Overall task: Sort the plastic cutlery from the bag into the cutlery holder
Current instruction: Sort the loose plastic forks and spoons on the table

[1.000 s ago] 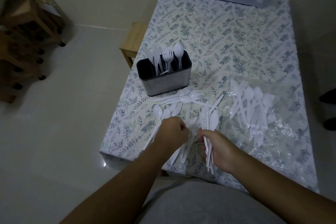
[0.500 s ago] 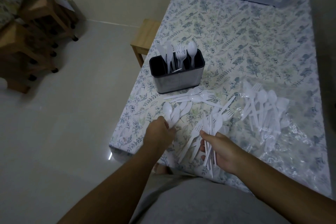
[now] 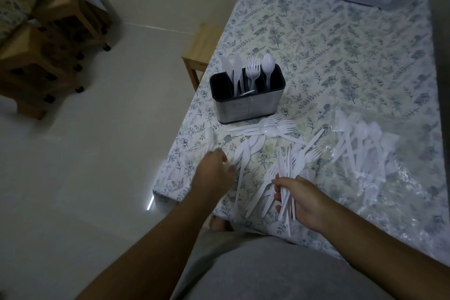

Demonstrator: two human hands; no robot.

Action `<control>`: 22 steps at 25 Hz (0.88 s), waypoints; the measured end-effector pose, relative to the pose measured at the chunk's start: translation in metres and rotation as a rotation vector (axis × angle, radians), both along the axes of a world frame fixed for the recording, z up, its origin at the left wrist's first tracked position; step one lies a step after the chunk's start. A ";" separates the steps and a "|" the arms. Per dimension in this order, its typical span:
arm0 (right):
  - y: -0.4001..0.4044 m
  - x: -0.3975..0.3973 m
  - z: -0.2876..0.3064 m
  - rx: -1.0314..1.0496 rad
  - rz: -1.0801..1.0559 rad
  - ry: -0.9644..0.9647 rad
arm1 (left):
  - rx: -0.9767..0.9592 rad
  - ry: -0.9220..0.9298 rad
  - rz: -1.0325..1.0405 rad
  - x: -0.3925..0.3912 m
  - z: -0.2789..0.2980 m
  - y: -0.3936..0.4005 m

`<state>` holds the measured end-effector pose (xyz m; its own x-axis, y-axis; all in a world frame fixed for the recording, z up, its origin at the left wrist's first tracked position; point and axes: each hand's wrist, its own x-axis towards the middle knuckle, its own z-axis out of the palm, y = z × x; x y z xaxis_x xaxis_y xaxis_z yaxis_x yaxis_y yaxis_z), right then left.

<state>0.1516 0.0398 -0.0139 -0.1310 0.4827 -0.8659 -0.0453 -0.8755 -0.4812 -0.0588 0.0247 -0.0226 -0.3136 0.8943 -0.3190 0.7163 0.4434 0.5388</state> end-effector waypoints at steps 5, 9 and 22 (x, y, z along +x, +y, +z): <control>-0.003 -0.001 0.002 -0.007 -0.009 -0.006 | -0.138 0.100 -0.129 0.023 -0.014 0.008; -0.005 0.000 0.001 -0.008 -0.035 -0.011 | -0.150 0.142 -0.215 0.033 -0.011 0.021; -0.006 0.007 -0.006 0.040 -0.039 -0.004 | -0.174 0.104 -0.233 0.037 -0.014 0.015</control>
